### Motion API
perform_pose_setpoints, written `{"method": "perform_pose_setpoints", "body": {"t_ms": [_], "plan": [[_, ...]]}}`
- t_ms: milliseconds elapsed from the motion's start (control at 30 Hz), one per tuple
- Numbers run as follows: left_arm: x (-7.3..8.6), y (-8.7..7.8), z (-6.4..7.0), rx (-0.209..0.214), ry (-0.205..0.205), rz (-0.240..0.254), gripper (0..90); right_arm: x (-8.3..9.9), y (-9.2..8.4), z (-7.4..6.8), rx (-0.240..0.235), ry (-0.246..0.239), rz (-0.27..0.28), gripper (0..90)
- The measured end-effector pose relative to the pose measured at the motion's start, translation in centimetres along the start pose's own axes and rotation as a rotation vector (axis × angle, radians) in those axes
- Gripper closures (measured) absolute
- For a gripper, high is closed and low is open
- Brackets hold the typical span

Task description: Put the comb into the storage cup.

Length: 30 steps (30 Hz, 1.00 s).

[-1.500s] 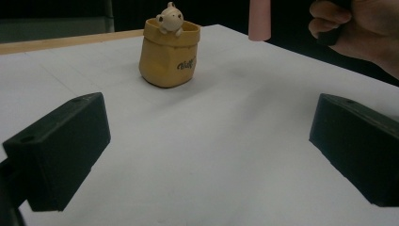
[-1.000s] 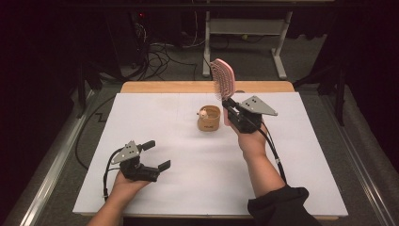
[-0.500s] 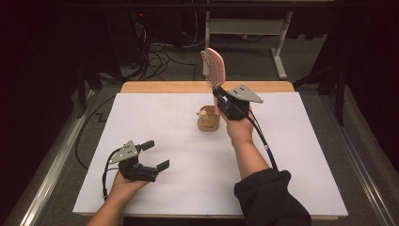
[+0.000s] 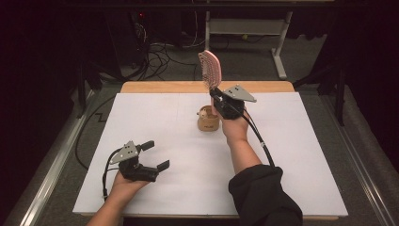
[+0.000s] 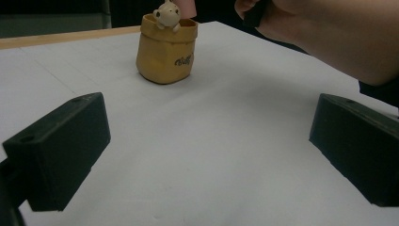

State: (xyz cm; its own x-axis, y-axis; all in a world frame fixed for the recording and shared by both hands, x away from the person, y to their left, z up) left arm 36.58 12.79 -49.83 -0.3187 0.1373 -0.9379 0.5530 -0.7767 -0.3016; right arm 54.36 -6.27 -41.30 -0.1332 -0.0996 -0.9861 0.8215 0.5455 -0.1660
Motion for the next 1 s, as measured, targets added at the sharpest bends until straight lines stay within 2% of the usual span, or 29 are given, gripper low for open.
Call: {"method": "perform_pose_setpoints", "body": {"t_ms": [267,500,667,800,1000], "plan": [[0.0,-0.2,-0.1,-0.002,-0.003,0.002,0.0,1.5,0.6,-0.7,-0.005,0.003,-0.013,82.3],[0.0,-0.2,-0.1,-0.005,-0.003,0.000,0.0,2.3,0.9,-0.7,-0.005,0.016,-0.003,82.3],[0.0,-0.1,-0.1,-0.006,-0.004,0.003,0.0,2.7,1.2,-0.6,-0.001,0.017,-0.007,82.3],[0.2,0.0,-0.3,-0.008,-0.004,-0.012,0.0,2.9,0.9,-0.2,0.005,0.019,-0.007,82.3],[0.1,-0.2,-0.1,-0.008,-0.003,-0.002,0.0,3.1,0.6,0.0,0.009,0.034,0.002,82.2]]}}
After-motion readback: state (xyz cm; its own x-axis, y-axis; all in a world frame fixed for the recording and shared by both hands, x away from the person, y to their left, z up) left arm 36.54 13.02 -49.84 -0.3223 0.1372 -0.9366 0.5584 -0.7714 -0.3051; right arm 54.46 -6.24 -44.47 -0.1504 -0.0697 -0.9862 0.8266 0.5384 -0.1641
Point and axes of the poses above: each handheld gripper's, and its own axes: y roughly forward along the jaws, x roughly out of its underside, z roughly to its right, the point moved 10 cm from there along y, roughly forward along the jaws, and after that the axes turned 2 degrees about -x, right-handed, at the moved point
